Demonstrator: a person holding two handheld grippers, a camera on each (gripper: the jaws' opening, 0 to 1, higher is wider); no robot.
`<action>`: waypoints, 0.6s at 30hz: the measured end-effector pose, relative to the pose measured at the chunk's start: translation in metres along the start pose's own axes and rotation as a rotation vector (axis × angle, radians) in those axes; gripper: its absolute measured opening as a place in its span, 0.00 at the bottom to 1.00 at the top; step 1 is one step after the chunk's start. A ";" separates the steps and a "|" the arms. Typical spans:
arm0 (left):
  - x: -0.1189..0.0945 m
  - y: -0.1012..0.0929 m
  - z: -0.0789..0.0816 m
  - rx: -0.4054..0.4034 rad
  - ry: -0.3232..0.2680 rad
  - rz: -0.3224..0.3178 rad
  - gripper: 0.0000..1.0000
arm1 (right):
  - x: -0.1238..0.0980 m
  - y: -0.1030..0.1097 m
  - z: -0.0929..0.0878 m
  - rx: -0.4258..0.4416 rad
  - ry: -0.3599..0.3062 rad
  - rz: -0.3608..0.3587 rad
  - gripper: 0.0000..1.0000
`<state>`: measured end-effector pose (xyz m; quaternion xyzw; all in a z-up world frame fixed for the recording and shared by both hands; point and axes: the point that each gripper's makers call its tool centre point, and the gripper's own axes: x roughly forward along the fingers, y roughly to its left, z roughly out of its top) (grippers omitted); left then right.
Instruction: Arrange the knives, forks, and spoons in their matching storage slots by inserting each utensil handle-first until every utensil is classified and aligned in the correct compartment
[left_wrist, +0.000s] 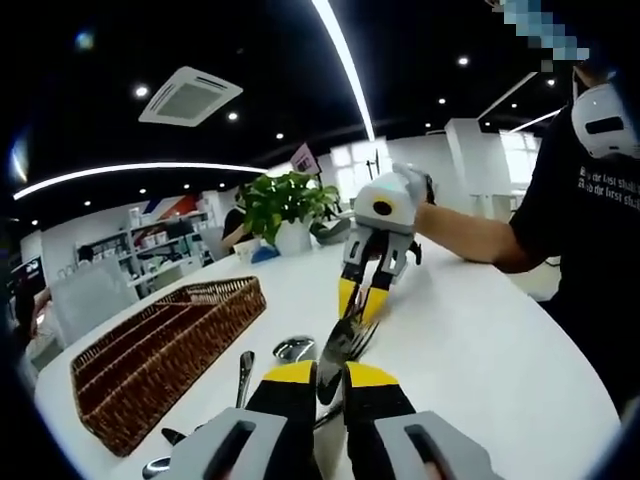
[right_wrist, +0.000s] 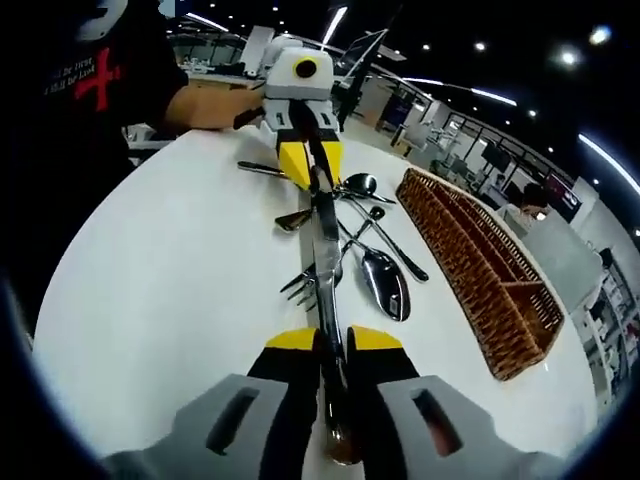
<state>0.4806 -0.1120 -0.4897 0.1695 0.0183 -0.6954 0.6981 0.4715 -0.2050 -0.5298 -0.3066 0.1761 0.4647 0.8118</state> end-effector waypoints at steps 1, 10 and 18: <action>0.000 -0.001 0.000 -0.008 -0.001 -0.004 0.09 | 0.001 0.000 0.000 0.001 -0.003 -0.007 0.11; 0.002 -0.005 0.004 0.028 -0.022 -0.020 0.04 | 0.002 0.008 0.002 -0.028 0.009 0.025 0.04; 0.002 0.004 0.002 0.023 -0.019 0.008 0.06 | 0.004 0.009 0.002 -0.098 0.046 0.014 0.02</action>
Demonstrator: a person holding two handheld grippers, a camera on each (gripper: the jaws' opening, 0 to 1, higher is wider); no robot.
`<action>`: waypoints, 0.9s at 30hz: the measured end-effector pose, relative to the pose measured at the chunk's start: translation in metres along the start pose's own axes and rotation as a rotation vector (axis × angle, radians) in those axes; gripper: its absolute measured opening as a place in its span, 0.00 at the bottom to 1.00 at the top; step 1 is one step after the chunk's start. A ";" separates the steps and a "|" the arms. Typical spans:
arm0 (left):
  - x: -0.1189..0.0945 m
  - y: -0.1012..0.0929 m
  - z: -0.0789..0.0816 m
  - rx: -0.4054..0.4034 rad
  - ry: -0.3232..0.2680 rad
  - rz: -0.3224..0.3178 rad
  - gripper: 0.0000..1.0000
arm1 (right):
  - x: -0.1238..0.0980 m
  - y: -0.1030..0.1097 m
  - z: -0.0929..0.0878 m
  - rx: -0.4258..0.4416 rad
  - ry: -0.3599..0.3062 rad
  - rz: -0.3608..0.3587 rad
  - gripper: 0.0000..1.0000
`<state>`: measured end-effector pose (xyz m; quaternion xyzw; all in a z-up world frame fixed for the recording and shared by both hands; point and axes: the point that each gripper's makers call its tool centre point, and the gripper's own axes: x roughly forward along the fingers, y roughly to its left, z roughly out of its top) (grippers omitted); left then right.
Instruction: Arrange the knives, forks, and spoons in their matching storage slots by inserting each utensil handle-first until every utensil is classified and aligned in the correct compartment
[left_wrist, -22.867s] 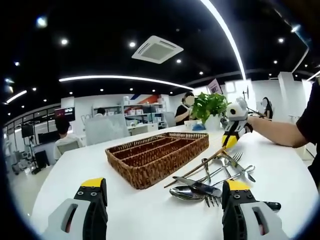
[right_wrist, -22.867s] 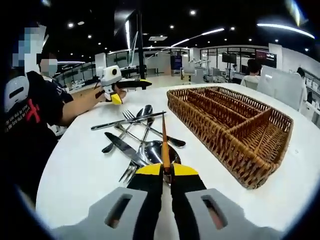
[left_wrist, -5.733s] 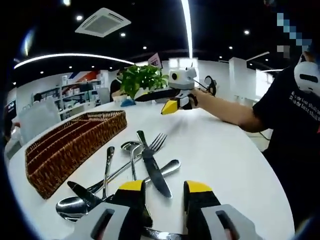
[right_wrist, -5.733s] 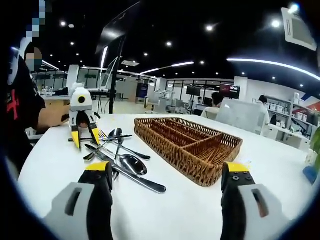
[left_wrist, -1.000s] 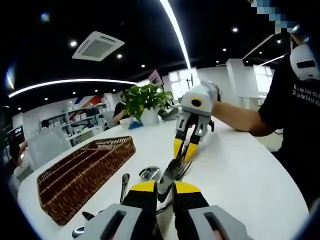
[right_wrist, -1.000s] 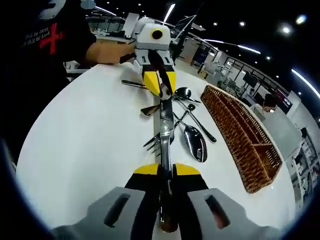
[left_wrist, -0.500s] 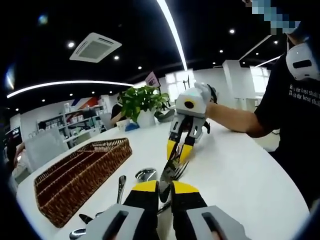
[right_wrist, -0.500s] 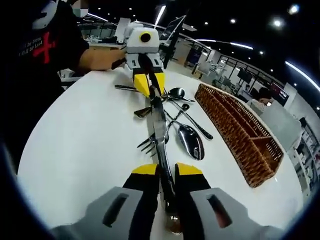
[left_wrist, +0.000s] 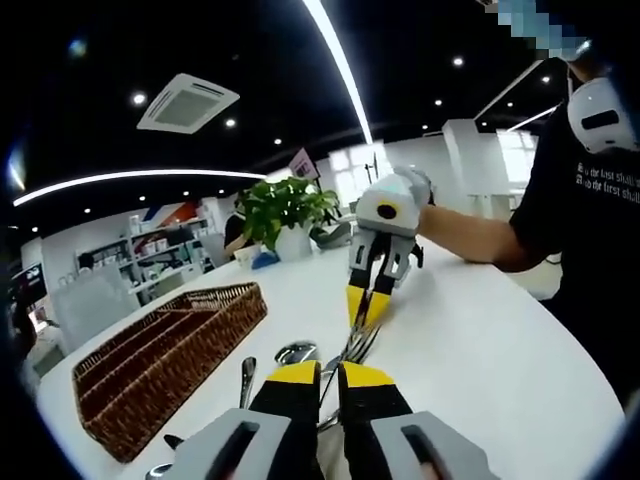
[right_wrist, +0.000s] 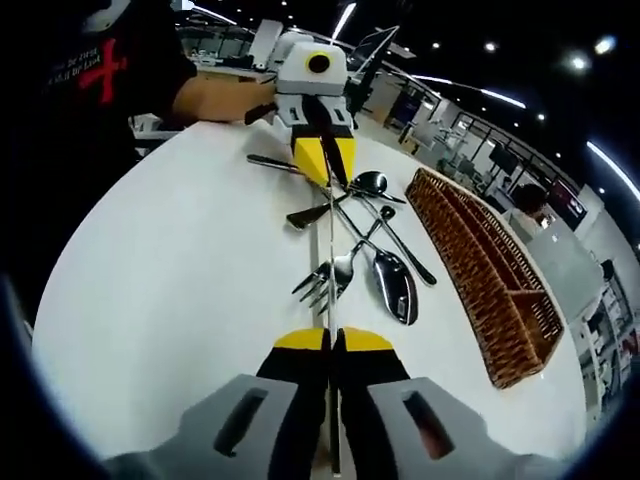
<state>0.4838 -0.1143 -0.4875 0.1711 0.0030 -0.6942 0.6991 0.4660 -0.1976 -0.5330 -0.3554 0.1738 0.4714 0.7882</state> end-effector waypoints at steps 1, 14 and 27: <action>0.000 0.001 0.000 0.004 -0.002 0.000 0.06 | 0.000 0.000 0.001 0.004 -0.003 0.000 0.02; 0.002 0.006 -0.010 0.056 0.040 0.027 0.07 | 0.002 0.002 0.002 0.013 -0.003 0.007 0.01; -0.008 0.025 -0.005 0.004 0.008 0.117 0.30 | 0.000 -0.006 -0.005 -0.033 0.053 -0.055 0.01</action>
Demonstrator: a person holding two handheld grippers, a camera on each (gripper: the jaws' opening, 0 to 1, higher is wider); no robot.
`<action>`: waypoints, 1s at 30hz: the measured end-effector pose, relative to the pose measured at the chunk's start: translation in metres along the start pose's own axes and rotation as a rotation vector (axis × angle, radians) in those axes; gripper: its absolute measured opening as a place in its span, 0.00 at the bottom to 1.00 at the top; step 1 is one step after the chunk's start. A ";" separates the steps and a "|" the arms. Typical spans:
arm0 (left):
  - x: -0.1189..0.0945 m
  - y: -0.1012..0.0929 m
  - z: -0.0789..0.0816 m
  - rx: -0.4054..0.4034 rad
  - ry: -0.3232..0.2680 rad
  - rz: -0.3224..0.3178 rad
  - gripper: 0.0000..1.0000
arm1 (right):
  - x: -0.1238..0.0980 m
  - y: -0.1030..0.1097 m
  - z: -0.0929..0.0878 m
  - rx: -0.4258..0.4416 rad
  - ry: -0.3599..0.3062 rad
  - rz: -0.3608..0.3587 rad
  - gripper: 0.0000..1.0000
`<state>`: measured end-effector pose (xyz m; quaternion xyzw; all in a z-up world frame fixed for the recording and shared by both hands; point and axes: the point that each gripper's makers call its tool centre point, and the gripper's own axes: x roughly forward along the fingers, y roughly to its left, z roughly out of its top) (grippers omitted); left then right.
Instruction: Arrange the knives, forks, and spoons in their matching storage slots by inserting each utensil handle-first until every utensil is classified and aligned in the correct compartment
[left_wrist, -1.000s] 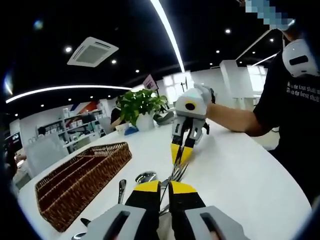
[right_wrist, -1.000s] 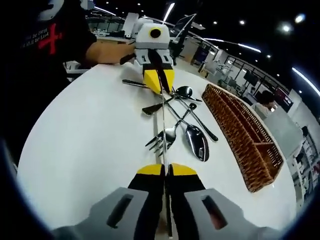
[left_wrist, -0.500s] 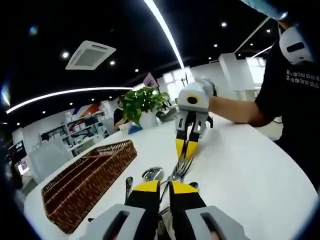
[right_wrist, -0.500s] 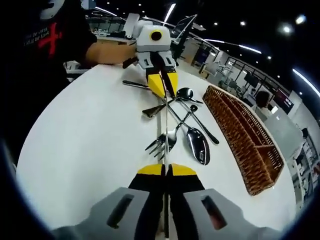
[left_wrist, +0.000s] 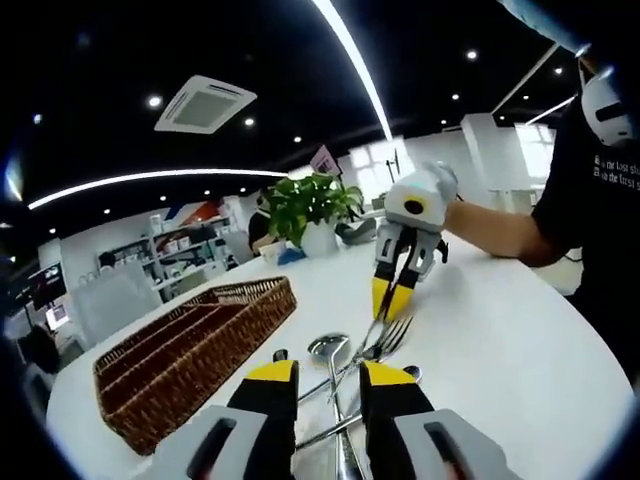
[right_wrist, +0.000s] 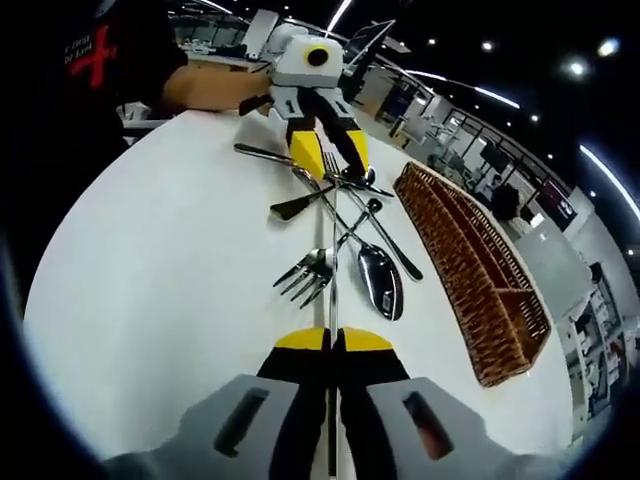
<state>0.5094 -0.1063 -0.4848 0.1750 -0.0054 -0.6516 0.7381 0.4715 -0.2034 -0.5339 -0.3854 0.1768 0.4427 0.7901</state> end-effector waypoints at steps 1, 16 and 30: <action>-0.001 0.004 0.002 0.004 -0.016 0.017 0.37 | 0.001 -0.002 0.000 -0.011 0.008 -0.010 0.01; -0.045 0.067 -0.002 -0.139 -0.042 0.232 1.00 | 0.004 -0.022 -0.008 -0.063 0.058 -0.088 0.01; -0.088 0.094 -0.019 -0.208 -0.042 0.367 1.00 | 0.006 -0.023 0.024 -0.106 0.058 -0.132 0.01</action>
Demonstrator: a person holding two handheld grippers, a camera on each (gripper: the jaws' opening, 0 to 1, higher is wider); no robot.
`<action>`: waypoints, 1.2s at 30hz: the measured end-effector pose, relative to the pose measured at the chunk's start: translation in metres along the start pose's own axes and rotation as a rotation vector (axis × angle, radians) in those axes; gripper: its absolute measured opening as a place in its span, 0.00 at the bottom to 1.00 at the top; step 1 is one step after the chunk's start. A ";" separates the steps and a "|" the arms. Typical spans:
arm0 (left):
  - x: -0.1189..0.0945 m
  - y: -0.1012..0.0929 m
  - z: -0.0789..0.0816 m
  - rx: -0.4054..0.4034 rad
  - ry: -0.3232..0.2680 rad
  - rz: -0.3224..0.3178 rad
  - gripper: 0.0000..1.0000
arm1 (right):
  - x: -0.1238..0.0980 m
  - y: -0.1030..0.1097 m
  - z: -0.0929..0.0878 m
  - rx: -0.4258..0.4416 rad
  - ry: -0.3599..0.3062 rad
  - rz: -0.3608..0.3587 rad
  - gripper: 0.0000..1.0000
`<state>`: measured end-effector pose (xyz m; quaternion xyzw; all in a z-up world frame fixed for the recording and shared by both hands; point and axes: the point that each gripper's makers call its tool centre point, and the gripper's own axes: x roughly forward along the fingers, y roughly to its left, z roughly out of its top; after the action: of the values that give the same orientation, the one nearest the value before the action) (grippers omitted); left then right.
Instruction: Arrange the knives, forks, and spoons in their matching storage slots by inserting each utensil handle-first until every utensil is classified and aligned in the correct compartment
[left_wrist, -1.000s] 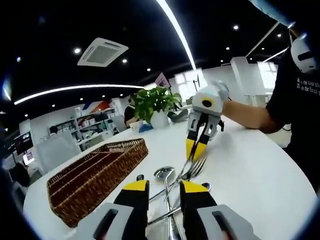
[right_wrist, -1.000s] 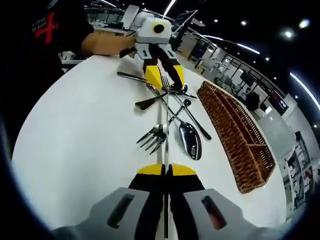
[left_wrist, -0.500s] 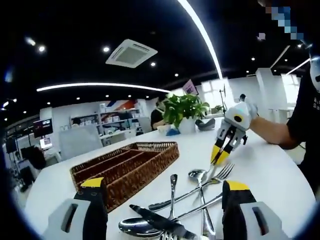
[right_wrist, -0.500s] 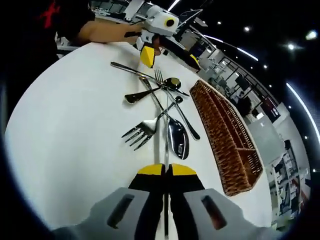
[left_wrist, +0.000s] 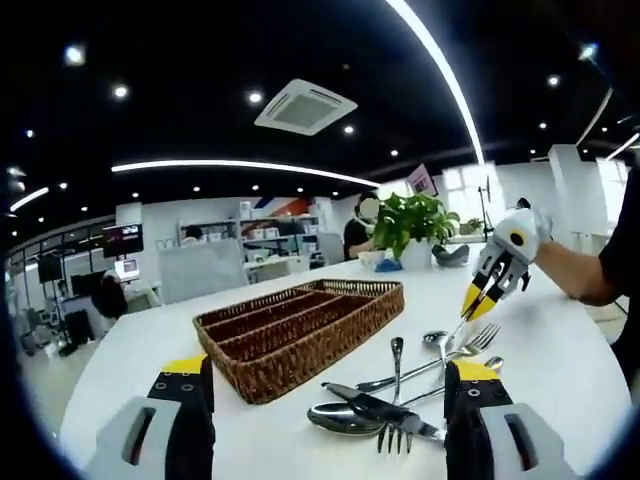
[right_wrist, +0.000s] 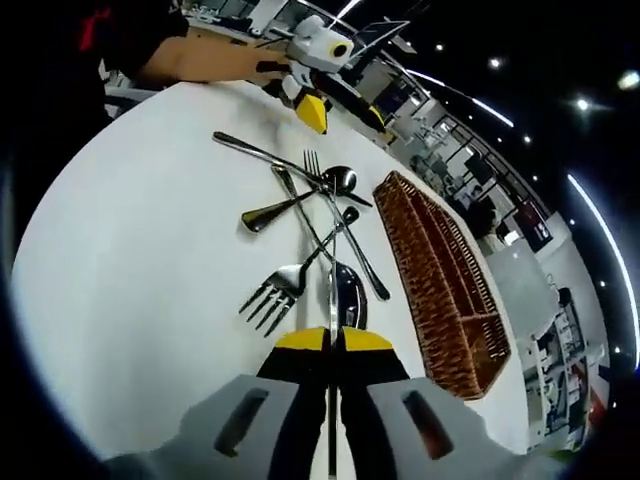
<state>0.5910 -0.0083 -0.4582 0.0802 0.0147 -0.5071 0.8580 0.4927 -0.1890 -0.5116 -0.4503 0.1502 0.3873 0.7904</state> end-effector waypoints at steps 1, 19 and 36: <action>0.000 0.002 -0.001 -0.006 -0.004 -0.001 1.00 | 0.001 0.000 0.002 -0.005 0.000 -0.005 0.01; 0.001 -0.011 -0.003 0.014 -0.002 -0.048 1.00 | -0.026 -0.035 0.041 -0.091 -0.006 -0.093 0.02; 0.001 -0.016 -0.001 0.020 -0.010 -0.069 1.00 | -0.051 -0.064 0.081 -0.194 -0.012 -0.124 0.02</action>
<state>0.5776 -0.0164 -0.4612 0.0859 0.0079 -0.5369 0.8392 0.4982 -0.1650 -0.3991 -0.5306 0.0791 0.3530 0.7666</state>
